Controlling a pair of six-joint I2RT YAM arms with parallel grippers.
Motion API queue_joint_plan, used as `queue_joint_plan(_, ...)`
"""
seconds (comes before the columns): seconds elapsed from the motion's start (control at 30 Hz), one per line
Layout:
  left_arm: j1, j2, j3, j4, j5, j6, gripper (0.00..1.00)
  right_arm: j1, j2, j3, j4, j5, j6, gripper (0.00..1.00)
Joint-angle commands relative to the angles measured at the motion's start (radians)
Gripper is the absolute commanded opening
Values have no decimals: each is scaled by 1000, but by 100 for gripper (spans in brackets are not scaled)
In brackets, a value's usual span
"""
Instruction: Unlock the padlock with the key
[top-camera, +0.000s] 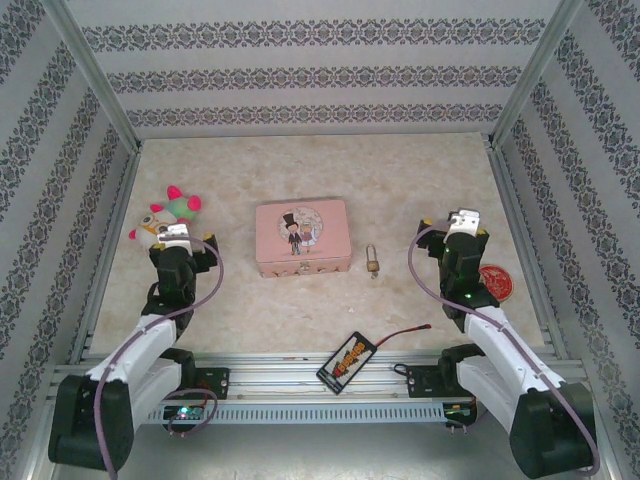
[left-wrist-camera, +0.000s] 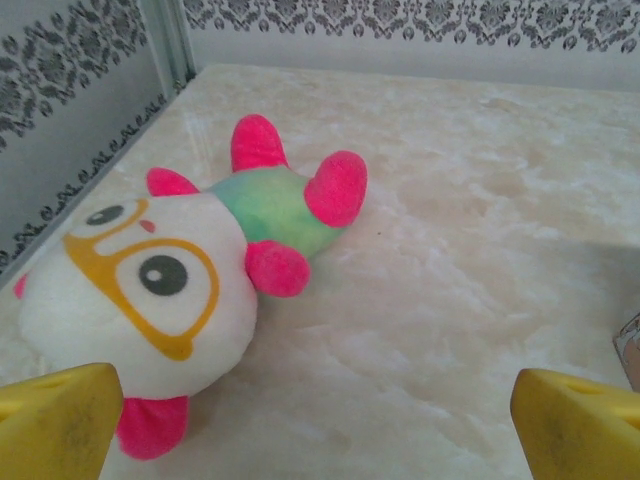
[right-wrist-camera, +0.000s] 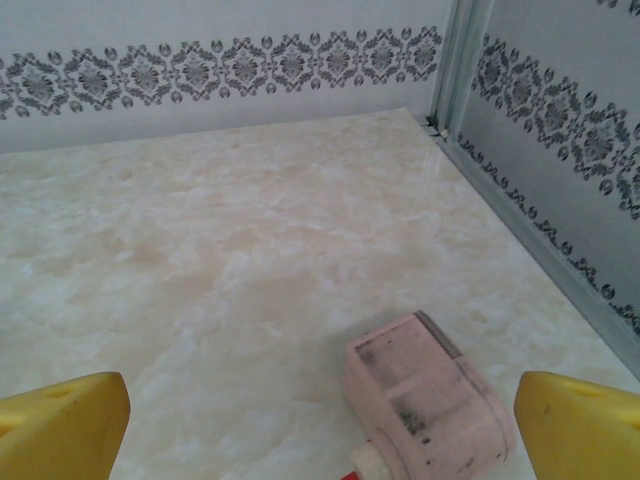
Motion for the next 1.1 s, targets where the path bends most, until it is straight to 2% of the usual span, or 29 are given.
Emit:
queue_joint_plan(0.0, 23, 89, 0, 186, 69, 31, 99, -26, 36, -8, 119, -5, -49, 98)
queue_joint_plan(0.5, 82, 499, 5, 658, 223, 75, 99, -98, 138, -97, 341, -50, -55, 98)
queue_joint_plan(0.77, 92, 712, -60, 1000, 303, 92, 99, -119, 190, -130, 442, -120, -71, 98)
queue_joint_plan(0.83, 104, 698, -61, 975, 341, 83, 99, -121, 214, -137, 481, -139, -76, 98)
queue_joint_plan(0.9, 117, 695, -40, 937, 424, 95, 99, -126, 249, -147, 536, -158, -78, 98)
queue_joint_plan(1.0, 130, 657, 49, 709, 565, 136, 99, -132, 309, -152, 610, -182, -78, 98)
queue_joint_plan(1.07, 132, 654, 135, 551, 570, 139, 99, -134, 354, -147, 646, -198, -74, 98)
